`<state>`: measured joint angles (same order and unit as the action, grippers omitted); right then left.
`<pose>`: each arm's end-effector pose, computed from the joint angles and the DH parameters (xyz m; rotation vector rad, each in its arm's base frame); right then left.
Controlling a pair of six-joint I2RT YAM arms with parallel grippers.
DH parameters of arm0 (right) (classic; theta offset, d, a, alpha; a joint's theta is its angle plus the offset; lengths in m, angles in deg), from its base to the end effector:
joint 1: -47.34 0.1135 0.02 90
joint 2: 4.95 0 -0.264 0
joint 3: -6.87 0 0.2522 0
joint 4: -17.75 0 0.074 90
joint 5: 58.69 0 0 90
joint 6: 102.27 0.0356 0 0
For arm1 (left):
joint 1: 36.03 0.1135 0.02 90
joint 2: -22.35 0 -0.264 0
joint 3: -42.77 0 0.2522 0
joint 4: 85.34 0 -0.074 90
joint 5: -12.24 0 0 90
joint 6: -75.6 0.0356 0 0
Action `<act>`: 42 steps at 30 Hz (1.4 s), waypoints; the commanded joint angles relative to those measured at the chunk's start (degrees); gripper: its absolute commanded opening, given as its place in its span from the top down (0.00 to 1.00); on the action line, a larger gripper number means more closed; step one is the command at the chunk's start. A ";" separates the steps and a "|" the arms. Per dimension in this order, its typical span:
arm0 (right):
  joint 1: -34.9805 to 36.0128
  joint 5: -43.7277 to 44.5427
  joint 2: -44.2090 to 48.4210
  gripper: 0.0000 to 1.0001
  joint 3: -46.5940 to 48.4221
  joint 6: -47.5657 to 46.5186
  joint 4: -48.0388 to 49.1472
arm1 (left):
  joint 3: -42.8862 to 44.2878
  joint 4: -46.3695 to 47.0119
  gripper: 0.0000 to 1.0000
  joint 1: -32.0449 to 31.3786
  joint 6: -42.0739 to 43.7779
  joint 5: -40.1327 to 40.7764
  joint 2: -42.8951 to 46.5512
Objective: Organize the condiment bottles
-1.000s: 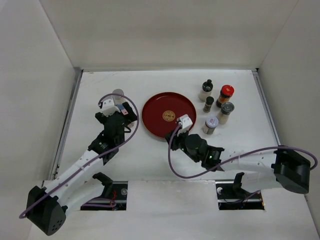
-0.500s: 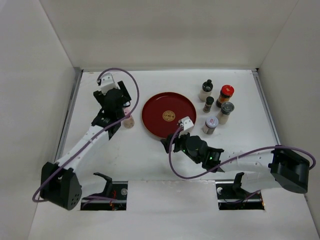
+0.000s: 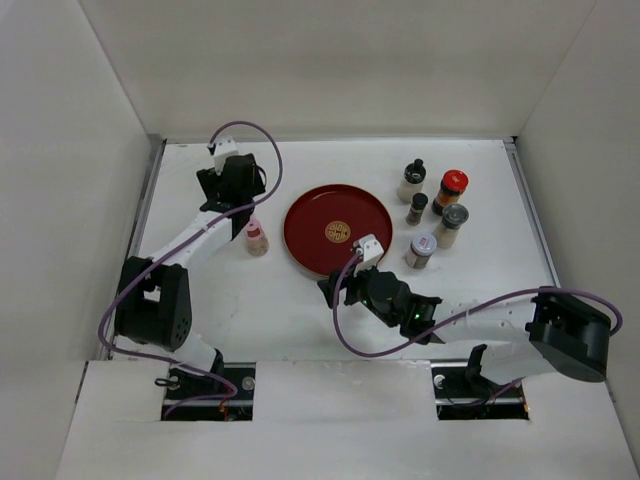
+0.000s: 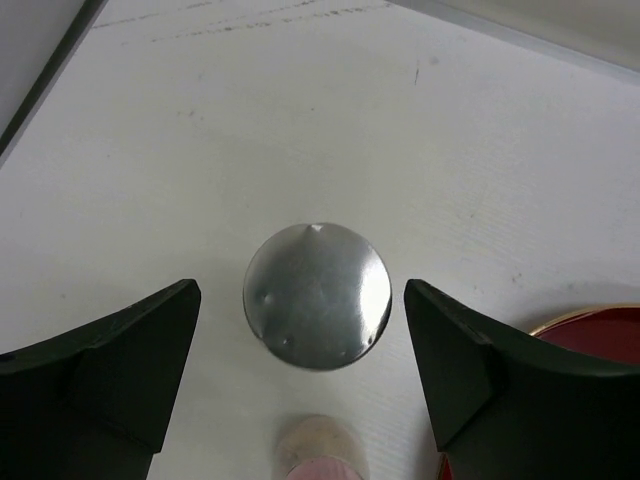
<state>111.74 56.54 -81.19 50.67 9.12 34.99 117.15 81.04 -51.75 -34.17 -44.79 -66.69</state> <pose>0.1314 0.2392 0.2068 -0.3802 1.8206 0.6534 0.3432 -0.0765 0.2644 -0.4144 1.9410 0.1949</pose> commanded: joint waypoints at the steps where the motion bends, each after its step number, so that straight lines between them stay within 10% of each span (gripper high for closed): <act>1: -0.11 -0.98 -0.39 0.13 0.81 0.15 3.89 | 4.41 1.09 0.19 0.92 0.87 -0.98 -1.22; 18: -0.11 -0.62 -0.74 0.12 0.90 0.32 3.98 | 4.95 3.10 0.61 0.31 0.43 0.77 0.95; 25: -0.29 -0.10 0.05 0.13 -0.42 0.85 5.99 | 9.42 7.59 0.62 -5.31 0.87 -0.53 5.98; 42: -3.80 2.45 2.77 0.14 -3.50 3.84 7.31 | 26.04 5.48 0.63 -16.83 -0.01 -8.63 -13.70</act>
<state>108.42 57.68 -80.28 47.78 11.98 38.33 138.90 82.87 -68.69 -33.90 -52.98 -81.55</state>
